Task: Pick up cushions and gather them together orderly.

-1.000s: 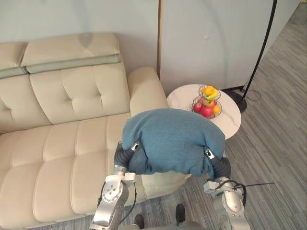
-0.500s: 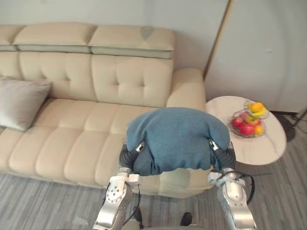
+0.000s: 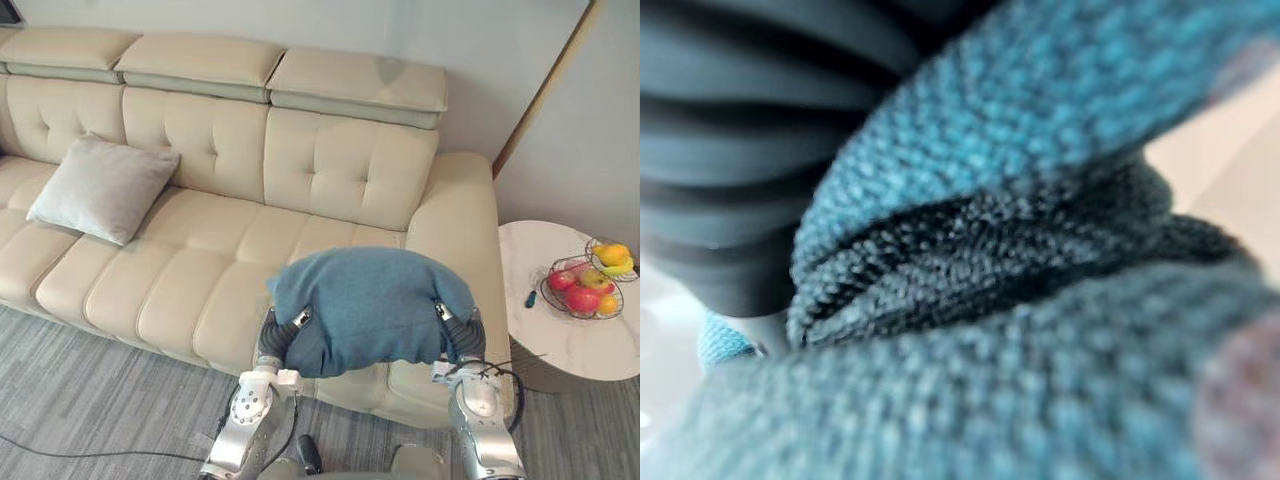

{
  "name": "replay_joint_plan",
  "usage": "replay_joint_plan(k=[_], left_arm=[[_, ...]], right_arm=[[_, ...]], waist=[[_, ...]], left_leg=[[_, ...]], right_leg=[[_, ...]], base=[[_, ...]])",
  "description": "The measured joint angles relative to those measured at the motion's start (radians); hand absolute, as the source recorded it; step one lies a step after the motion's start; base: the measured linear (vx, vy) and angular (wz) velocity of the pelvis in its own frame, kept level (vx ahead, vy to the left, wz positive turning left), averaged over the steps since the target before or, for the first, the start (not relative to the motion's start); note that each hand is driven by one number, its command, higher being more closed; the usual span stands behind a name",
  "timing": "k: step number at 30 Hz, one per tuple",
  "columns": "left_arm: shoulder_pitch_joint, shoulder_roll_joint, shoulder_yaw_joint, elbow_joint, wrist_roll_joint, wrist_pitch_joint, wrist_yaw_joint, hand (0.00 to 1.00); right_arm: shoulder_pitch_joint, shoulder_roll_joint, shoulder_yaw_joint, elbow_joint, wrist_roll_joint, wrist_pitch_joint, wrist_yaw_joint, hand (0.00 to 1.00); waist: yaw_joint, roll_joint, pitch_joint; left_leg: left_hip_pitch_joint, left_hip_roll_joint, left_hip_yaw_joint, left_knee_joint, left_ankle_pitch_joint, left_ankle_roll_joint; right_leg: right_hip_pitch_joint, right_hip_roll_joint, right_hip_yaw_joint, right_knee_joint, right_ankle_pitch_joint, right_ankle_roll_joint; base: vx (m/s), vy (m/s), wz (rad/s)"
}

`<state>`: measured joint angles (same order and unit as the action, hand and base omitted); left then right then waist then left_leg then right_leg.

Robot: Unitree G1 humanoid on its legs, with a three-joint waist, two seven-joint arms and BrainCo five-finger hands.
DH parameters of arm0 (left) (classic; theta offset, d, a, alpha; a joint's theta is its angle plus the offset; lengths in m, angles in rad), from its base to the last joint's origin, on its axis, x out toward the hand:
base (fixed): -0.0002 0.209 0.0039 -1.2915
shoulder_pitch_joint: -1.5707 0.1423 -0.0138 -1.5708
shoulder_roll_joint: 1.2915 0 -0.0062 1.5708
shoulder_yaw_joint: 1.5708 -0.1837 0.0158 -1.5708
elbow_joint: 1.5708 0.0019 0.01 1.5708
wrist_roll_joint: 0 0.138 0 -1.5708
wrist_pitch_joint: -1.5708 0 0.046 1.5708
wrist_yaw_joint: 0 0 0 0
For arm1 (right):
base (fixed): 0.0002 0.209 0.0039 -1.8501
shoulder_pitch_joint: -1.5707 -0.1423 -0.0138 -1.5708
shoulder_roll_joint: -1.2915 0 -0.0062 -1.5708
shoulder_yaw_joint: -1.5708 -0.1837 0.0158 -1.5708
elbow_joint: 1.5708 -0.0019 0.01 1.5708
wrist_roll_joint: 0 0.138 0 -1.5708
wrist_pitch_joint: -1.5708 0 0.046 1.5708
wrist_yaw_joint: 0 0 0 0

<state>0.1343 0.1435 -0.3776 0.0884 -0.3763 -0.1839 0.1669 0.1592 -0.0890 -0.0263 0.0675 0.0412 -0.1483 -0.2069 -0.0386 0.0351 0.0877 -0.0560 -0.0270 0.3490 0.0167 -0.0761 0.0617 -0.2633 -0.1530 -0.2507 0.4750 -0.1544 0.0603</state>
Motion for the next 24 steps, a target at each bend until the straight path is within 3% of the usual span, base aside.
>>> replay_joint_plan(k=[3, 4, 5, 6, 7, 8, 9, 10, 11, 14, 15, 16, 17, 19, 24], left_arm=[[-0.001, 0.0, -0.002, 0.008, 0.0, 0.015, -0.016, 1.0], [-0.001, 0.0, -0.005, 0.008, 0.001, 0.02, -0.019, 1.0], [0.004, -0.008, -0.008, 0.013, 0.001, 0.025, -0.021, 1.0], [0.008, -0.015, -0.009, 0.016, 0.001, 0.028, -0.021, 1.0], [0.015, -0.02, -0.007, 0.016, 0.001, 0.028, -0.022, 1.0], [0.03, -0.021, 0.001, 0.0, 0.0, 0.028, -0.022, 1.0], [0.041, -0.02, 0.005, -0.012, 0.0, 0.028, -0.022, 1.0], [0.067, -0.019, 0.012, -0.042, 0.0, 0.028, -0.022, 1.0], [0.083, -0.025, 0.01, -0.056, 0.0, 0.028, -0.024, 1.0], [0.082, -0.048, 0.01, -0.061, 0.001, 0.028, -0.035, 1.0], [0.079, -0.057, 0.008, -0.064, 0.002, 0.028, -0.036, 1.0], [0.079, -0.058, 0.008, -0.066, 0.002, 0.028, -0.036, 1.0], [0.074, -0.054, 0.007, -0.066, 0.003, 0.029, -0.036, 1.0], [0.074, -0.044, -0.003, -0.074, 0.011, 0.029, -0.036, 1.0], [0.085, -0.035, -0.015, -0.076, 0.022, 0.029, -0.036, 1.0]], right_arm=[[0.005, -0.012, -0.001, -0.001, 0.0, 0.0, 0.0, 1.0], [0.017, -0.008, -0.003, -0.006, 0.0, 0.0, 0.0, 1.0], [0.035, -0.012, -0.004, -0.015, 0.0, 0.0, 0.0, 1.0], [0.043, -0.014, -0.004, -0.016, 0.0, 0.0, -0.001, 1.0], [0.063, -0.005, -0.003, -0.042, 0.0, 0.009, -0.001, 1.0], [0.09, 0.004, 0.007, -0.119, -0.001, 0.02, -0.001, 1.0], [0.097, 0.005, 0.014, -0.148, -0.001, 0.02, -0.001, 1.0], [0.098, 0.005, 0.029, -0.198, -0.001, 0.02, -0.001, 1.0], [0.095, 0.006, 0.032, -0.245, -0.001, 0.019, -0.002, 1.0], [0.072, 0.008, 0.03, -0.278, -0.001, -0.001, -0.01, 1.0], [0.073, 0.007, 0.026, -0.284, -0.001, -0.004, -0.017, 1.0], [0.074, 0.007, 0.026, -0.286, -0.001, -0.004, -0.017, 1.0], [0.079, 0.011, 0.025, -0.278, -0.002, -0.007, -0.023, 1.0], [0.103, 0.047, 0.007, -0.274, -0.002, -0.006, -0.031, 1.0], [0.121, 0.053, 0.004, -0.262, -0.003, 0.0, -0.03, 1.0]], waist=[[-0.016, 0.002, 0.0], [-0.022, -0.003, 0.002], [-0.023, -0.008, 0.009], [-0.021, 0.0, 0.009], [-0.006, 0.0, 0.009], [0.017, 0.002, 0.011], [0.032, 0.003, 0.013], [0.061, 0.004, 0.013], [0.076, 0.004, 0.011], [0.081, 0.003, 0.012], [0.081, 0.01, 0.007], [0.082, 0.013, 0.005], [0.079, 0.006, -0.001], [0.061, -0.023, -0.017], [0.074, -0.03, -0.022]], left_leg=[[0.033, -0.042, -0.041, -0.017, -0.006, 0.005], [0.036, -0.052, -0.062, 0.006, -0.028, 0.007], [0.03, -0.049, -0.095, 0.104, -0.079, 0.01], [0.019, -0.035, -0.099, 0.152, -0.102, -0.001], [-0.02, -0.011, -0.093, 0.286, -0.132, -0.027], [-0.106, 0.041, -0.066, 0.524, -0.15, -0.043], [-0.143, 0.075, -0.048, 0.616, -0.166, -0.04], [-0.189, 0.145, -0.035, 0.738, -0.199, -0.041], [-0.207, 0.204, -0.062, 0.754, -0.217, -0.059], [-0.22, 0.254, -0.15, 0.576, -0.215, -0.078], [-0.179, 0.256, -0.236, 0.387, -0.141, -0.097], [-0.172, 0.257, -0.249, 0.363, -0.121, -0.102], [-0.147, 0.235, -0.27, 0.319, -0.054, -0.199], [-0.128, 0.176, -0.27, 0.294, -0.05, -0.181], [-0.08, 0.133, -0.203, 0.276, -0.07, -0.148]], right_leg=[[-0.023, 0.084, 0.014, -0.106, 0.003, -0.024], [-0.012, 0.105, 0.054, -0.14, 0.022, -0.053], [0.025, 0.107, 0.051, -0.167, 0.049, -0.106], [0.045, 0.109, 0.032, -0.174, 0.051, -0.106], [0.087, 0.113, 0.016, -0.204, 0.052, -0.108], [0.142, 0.128, 0.017, -0.254, 0.055, -0.113], [0.162, 0.139, 0.027, -0.271, 0.055, -0.114], [0.195, 0.159, 0.048, -0.29, 0.053, -0.12], [0.215, 0.166, 0.063, -0.298, 0.052, -0.122], [0.223, 0.155, 0.107, -0.307, 0.052, -0.121], [0.224, 0.148, 0.14, -0.306, 0.046, -0.099], [0.223, 0.149, 0.145, -0.306, 0.043, -0.089], [0.226, 0.135, 0.169, -0.307, 0.034, -0.058], [0.23, 0.079, 0.183, -0.335, 0.047, -0.028], [0.24, 0.029, 0.24, -0.344, 0.053, -0.004]], base=[[0.21, 0.023, 0.49], [0.34, -0.059, 0.91], [0.31, -0.075, 0.81], [0.38, -0.084, 0.6], [0.3, -0.078, 0.32], [0.28, -0.067, 0.16], [0.24, -0.06, -0.27], [0.23, -0.009, -0.59], [0.22, 0.006, -0.62], [0.19, 0.155, -0.55], [0.16, 0.244, -0.59], [0.17, 0.308, -0.48], [0.14, 0.24, -0.19], [0.13, 0.306, -0.07], [0.04, 0.166, -0.28]])
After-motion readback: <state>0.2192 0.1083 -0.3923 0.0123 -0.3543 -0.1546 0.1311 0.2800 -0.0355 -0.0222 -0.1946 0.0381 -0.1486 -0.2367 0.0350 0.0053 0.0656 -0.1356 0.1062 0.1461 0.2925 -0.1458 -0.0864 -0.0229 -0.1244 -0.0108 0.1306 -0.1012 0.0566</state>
